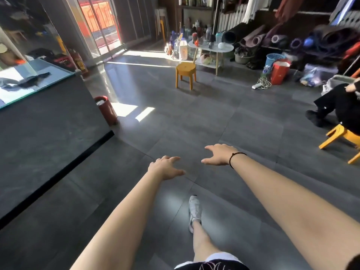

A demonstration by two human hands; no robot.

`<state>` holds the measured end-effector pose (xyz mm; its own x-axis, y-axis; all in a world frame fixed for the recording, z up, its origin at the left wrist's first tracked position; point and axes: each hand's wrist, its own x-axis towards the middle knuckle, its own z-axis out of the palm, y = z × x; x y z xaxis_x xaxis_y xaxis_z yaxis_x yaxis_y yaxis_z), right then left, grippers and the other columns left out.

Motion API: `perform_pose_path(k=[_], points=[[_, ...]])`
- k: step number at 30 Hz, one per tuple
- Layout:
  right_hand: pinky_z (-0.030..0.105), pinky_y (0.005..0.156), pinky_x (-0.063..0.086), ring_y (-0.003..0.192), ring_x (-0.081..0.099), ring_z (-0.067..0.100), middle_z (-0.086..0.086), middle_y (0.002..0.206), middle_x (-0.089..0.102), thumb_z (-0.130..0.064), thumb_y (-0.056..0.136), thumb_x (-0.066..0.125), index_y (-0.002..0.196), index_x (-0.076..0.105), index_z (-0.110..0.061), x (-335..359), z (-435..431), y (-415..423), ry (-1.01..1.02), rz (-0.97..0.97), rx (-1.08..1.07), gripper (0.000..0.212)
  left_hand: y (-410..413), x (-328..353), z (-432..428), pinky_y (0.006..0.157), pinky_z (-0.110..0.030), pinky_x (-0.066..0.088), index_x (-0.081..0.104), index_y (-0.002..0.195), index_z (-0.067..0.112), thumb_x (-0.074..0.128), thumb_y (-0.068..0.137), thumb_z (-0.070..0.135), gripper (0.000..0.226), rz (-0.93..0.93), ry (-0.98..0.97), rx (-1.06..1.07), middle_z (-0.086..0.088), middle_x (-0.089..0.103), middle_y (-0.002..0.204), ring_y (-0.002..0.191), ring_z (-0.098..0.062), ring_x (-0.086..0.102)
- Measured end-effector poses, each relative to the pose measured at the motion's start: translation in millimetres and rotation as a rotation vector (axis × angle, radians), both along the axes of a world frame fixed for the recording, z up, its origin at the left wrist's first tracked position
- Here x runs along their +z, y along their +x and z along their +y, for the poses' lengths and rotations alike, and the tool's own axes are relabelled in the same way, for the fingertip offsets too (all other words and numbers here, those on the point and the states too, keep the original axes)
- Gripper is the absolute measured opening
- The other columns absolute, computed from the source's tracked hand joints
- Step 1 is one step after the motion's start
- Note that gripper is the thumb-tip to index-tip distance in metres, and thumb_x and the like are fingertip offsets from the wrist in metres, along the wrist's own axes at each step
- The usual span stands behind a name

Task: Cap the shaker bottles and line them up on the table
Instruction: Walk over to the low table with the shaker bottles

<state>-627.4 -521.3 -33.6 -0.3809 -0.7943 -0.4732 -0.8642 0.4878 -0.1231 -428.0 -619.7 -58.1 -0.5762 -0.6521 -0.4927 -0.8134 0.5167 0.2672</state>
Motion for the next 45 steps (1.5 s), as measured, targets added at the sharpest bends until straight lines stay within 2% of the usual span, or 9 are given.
perform_pose_path(k=[6, 12, 16, 22, 30, 35, 40, 45], points=[[0.043, 0.109, 0.033, 0.141, 0.033, 0.025, -0.001, 0.152, 0.039, -0.065, 0.083, 0.049, 0.148, 0.03, -0.033, -21, -158, -100, -0.015, -0.026, 0.001, 0.075, -90, -16, -162, 0.113, -0.042, 0.025, 0.029, 0.145, 0.047, 0.053, 0.079, 0.068, 0.074, -0.033, -0.001, 0.066, 0.005, 0.029, 0.156, 0.143, -0.022, 0.028], [0.042, 0.108, 0.033, 0.14, 0.034, 0.027, 0.001, 0.151, 0.039, -0.065, 0.085, 0.047, 0.148, 0.029, -0.032, 10, -301, -201, 0.02, 0.006, 0.032, 0.074, -192, 11, -312, 0.113, -0.043, 0.026, 0.029, 0.145, 0.047, 0.055, 0.079, 0.067, 0.074, -0.041, -0.004, 0.061, 0.004, 0.031, 0.156, 0.142, -0.023, 0.03], [0.043, 0.108, 0.035, 0.139, 0.036, 0.027, 0.002, 0.15, 0.041, -0.064, 0.085, 0.047, 0.148, 0.03, -0.031, 23, -392, -259, -0.007, 0.02, 0.048, 0.073, -261, 18, -400, 0.112, -0.043, 0.029, 0.028, 0.145, 0.047, 0.055, 0.079, 0.068, 0.075, -0.02, -0.024, 0.005, 0.003, 0.031, 0.156, 0.141, -0.026, 0.034], [0.042, 0.107, 0.035, 0.139, 0.036, 0.026, 0.002, 0.152, 0.038, -0.065, 0.085, 0.046, 0.149, 0.028, -0.032, 1, -538, -349, -0.013, 0.024, 0.039, 0.074, -368, -5, -553, 0.115, -0.046, 0.028, 0.027, 0.146, 0.045, 0.055, 0.078, 0.069, 0.078, -0.016, -0.023, -0.045, 0.001, 0.029, 0.157, 0.142, -0.027, 0.032], [0.041, 0.107, 0.035, 0.141, 0.034, 0.026, 0.001, 0.154, 0.036, -0.065, 0.085, 0.046, 0.149, 0.027, -0.031, 15, -735, -497, 0.011, 0.015, -0.075, 0.076, -519, 13, -779, 0.114, -0.05, 0.028, 0.025, 0.148, 0.043, 0.052, 0.079, 0.069, 0.078, -0.032, -0.015, -0.105, -0.002, 0.025, 0.159, 0.143, -0.03, 0.028], [0.043, 0.108, 0.036, 0.139, 0.037, 0.027, 0.001, 0.153, 0.038, -0.066, 0.084, 0.048, 0.149, 0.027, -0.031, 22, -831, -588, -0.018, -0.02, -0.156, 0.077, -617, 26, -885, 0.114, -0.051, 0.028, 0.024, 0.148, 0.043, 0.051, 0.081, 0.07, 0.077, -0.041, -0.023, -0.176, -0.002, 0.025, 0.159, 0.143, -0.032, 0.028], [0.044, 0.11, 0.036, 0.14, 0.036, 0.028, 0.001, 0.154, 0.037, -0.067, 0.082, 0.048, 0.15, 0.027, -0.029, -6, -924, -693, -0.021, -0.058, -0.221, 0.081, -721, 2, -972, 0.114, -0.052, 0.028, 0.025, 0.148, 0.042, 0.051, 0.082, 0.067, 0.076, -0.064, -0.031, -0.241, -0.002, 0.026, 0.159, 0.143, -0.031, 0.029], [0.042, 0.111, 0.033, 0.141, 0.034, 0.028, 0.005, 0.156, 0.032, -0.063, 0.086, 0.048, 0.151, 0.027, -0.026, -26, -1026, -821, -0.032, -0.066, -0.225, 0.078, -845, -20, -1083, 0.112, -0.052, 0.031, 0.03, 0.145, 0.043, 0.054, 0.079, 0.065, 0.073, -0.068, 0.017, -0.212, -0.002, 0.031, 0.155, 0.138, -0.032, 0.036]])
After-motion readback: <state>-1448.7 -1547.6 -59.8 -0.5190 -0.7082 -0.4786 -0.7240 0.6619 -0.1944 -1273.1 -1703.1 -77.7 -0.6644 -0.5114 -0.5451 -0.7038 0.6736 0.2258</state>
